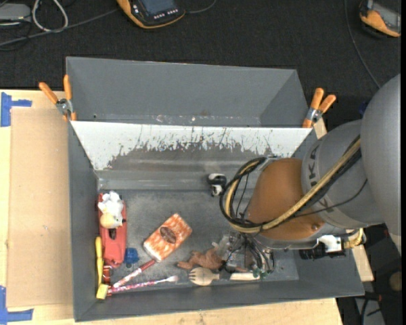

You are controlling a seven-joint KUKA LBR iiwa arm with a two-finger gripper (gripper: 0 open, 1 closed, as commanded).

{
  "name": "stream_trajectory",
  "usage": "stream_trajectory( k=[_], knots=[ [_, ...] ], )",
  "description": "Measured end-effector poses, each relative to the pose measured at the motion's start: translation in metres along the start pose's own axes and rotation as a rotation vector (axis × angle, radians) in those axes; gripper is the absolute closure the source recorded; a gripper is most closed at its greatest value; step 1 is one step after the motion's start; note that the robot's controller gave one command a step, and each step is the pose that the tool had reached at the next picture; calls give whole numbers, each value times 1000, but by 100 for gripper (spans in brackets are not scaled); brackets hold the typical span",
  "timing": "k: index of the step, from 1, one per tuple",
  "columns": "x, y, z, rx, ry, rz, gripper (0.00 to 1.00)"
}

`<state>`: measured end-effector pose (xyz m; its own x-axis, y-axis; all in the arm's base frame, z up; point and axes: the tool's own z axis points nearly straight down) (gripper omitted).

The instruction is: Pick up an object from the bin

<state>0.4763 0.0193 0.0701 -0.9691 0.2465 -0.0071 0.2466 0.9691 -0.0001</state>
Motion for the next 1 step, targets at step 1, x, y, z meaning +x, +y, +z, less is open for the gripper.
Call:
stream_trajectory(
  k=[1],
  knots=[
    [-1, -2, -54, 3, 9, 40, 100]
  ],
)
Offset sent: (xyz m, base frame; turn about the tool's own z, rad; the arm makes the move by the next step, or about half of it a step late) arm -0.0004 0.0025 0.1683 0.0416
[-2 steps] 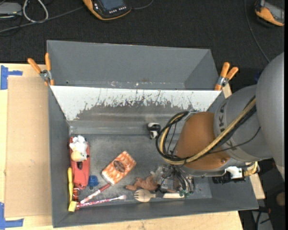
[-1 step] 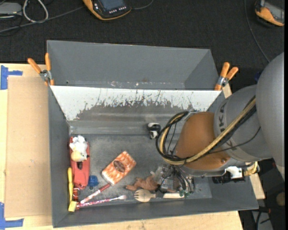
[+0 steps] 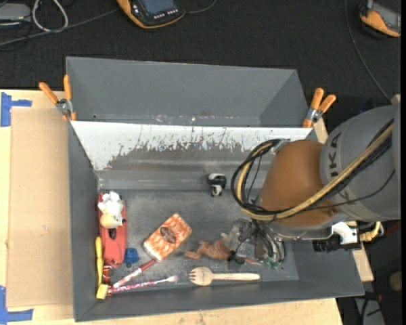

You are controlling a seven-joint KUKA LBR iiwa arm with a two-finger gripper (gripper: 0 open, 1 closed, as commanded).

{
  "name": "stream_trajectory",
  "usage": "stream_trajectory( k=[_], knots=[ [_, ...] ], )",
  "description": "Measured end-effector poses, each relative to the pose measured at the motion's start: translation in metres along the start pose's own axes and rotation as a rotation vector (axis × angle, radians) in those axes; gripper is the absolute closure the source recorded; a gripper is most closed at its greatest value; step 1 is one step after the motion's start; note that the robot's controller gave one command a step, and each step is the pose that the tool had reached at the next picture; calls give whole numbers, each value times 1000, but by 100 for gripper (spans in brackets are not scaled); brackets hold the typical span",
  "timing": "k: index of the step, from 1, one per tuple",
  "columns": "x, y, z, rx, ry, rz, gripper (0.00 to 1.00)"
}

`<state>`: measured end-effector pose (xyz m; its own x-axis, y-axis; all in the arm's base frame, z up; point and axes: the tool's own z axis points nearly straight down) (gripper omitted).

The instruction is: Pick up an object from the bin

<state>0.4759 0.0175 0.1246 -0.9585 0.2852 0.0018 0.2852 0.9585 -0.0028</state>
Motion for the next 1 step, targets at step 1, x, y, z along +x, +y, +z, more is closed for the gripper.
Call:
stream_trajectory(
  k=[1],
  knots=[
    [1, 2, -76, 1, 3, 3, 100]
  ],
)
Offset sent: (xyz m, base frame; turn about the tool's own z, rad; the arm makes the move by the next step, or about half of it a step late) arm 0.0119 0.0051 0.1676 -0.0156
